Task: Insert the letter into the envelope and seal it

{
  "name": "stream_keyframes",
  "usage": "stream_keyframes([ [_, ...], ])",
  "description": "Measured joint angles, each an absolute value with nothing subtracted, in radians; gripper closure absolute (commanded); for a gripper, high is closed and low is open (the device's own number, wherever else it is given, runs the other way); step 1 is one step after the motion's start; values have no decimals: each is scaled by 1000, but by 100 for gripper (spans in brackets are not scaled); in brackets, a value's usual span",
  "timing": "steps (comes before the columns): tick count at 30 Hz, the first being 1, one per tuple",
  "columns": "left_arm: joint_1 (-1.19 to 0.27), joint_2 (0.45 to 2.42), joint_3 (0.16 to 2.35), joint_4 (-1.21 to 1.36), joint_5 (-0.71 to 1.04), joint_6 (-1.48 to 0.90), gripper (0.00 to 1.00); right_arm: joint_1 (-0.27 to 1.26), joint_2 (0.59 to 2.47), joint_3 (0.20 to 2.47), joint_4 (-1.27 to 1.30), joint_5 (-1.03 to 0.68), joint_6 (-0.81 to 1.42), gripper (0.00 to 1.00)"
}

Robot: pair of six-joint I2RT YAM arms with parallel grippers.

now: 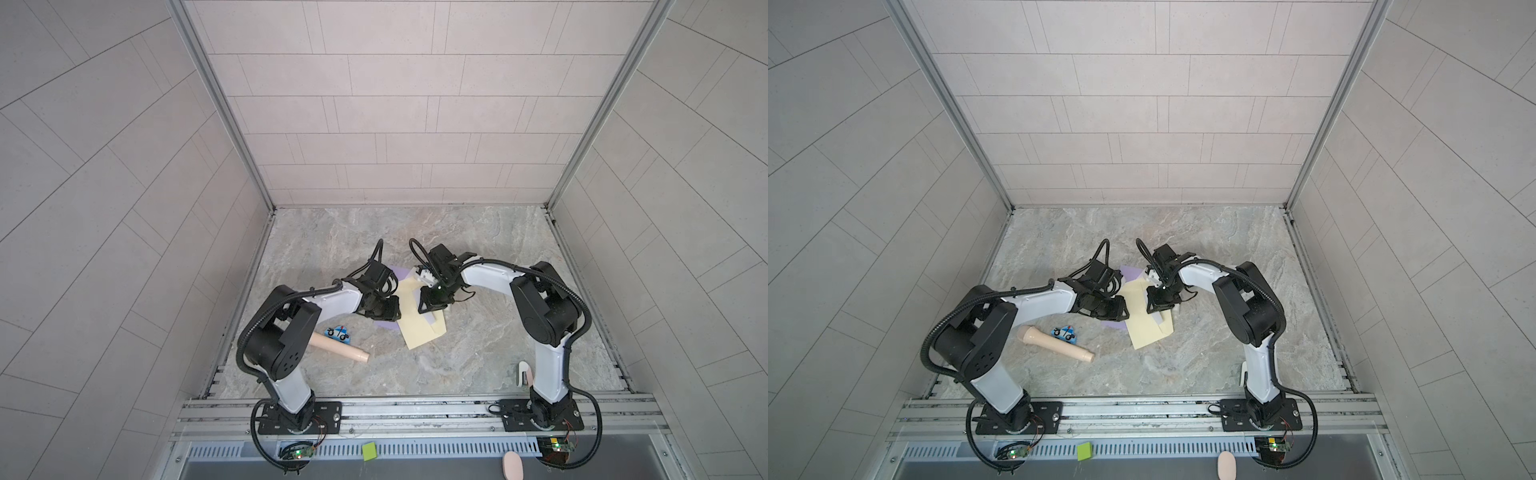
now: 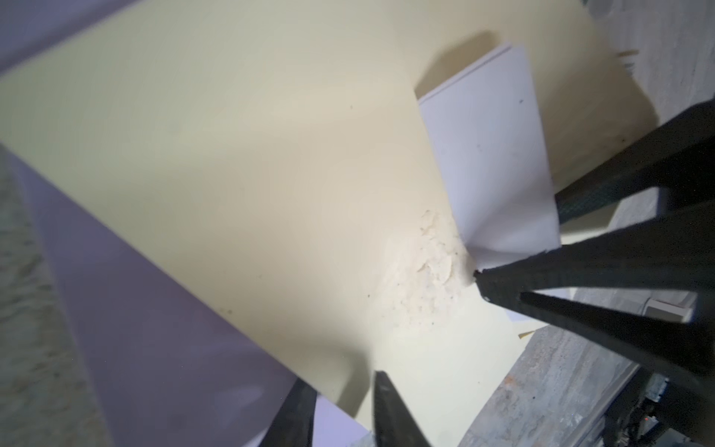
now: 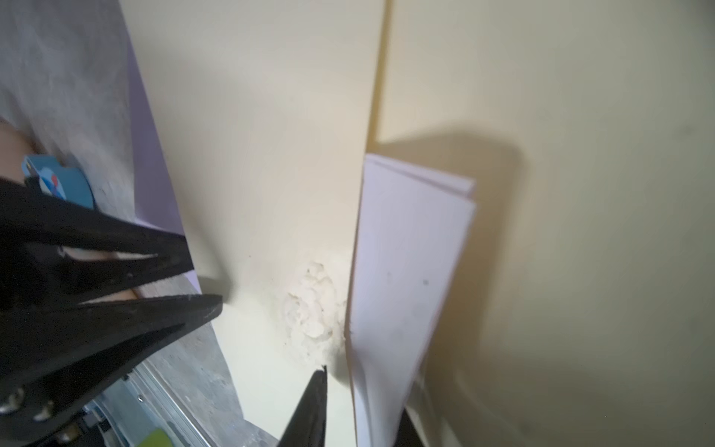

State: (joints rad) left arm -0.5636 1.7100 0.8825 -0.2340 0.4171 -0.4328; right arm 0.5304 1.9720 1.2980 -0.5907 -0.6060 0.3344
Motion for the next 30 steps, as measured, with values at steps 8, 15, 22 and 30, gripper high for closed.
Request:
stream_keyframes([
  [8, -564, 1723, 883, -197, 374, -437, 84, 534, 1939, 1327, -615, -529, 350, 22],
  [15, -565, 1728, 884, -182, 373, -437, 84, 533, 1937, 1365, -627, -501, 356, 22],
  [22, -570, 1735, 887, -168, 382, -437, 85, 524, 1977, 1381, -628, -535, 368, 24],
  [30, -570, 1760, 910, -152, 387, -445, 85, 516, 2008, 1388, -624, -648, 366, 25],
])
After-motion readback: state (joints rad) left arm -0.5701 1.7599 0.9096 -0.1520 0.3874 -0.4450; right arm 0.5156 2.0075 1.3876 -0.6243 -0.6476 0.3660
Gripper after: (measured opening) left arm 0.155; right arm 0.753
